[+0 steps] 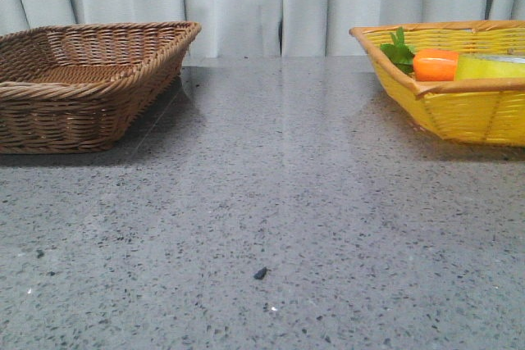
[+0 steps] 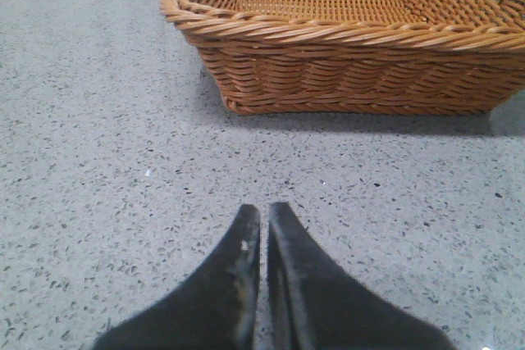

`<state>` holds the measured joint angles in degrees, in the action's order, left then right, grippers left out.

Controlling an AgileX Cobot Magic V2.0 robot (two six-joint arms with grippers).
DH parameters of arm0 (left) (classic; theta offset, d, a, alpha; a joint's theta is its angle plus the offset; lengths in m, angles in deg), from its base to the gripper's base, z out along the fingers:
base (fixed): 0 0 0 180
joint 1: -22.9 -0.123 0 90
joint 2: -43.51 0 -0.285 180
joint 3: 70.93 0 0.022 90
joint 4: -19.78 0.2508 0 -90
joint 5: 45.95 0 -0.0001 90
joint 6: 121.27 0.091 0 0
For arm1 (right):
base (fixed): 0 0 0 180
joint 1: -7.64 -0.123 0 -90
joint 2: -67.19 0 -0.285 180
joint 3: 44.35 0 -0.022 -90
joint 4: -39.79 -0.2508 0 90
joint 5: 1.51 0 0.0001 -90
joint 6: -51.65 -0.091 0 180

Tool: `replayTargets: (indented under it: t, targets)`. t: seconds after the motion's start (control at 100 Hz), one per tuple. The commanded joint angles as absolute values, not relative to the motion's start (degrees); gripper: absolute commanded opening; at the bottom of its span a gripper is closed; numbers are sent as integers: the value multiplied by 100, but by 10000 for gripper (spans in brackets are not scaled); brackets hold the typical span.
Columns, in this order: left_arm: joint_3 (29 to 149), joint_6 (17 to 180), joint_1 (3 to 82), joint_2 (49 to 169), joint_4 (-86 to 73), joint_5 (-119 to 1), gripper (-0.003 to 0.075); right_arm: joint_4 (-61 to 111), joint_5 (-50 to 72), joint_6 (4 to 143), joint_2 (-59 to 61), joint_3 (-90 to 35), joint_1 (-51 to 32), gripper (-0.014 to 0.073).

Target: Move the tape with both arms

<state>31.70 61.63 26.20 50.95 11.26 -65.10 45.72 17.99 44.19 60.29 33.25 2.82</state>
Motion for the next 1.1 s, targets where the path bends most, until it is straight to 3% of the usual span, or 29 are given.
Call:
replayTargets:
  t: [0.0, 1.09]
  targets:
    - [3113, 6103, 2611, 4926, 1115, -6253, -21, 4535, 1610, 4466, 6115, 3461, 321, -67]
    - [3113, 6103, 2611, 4926, 1115, -6253, -21, 4681, 1522, 4466, 6115, 3461, 321, -67]
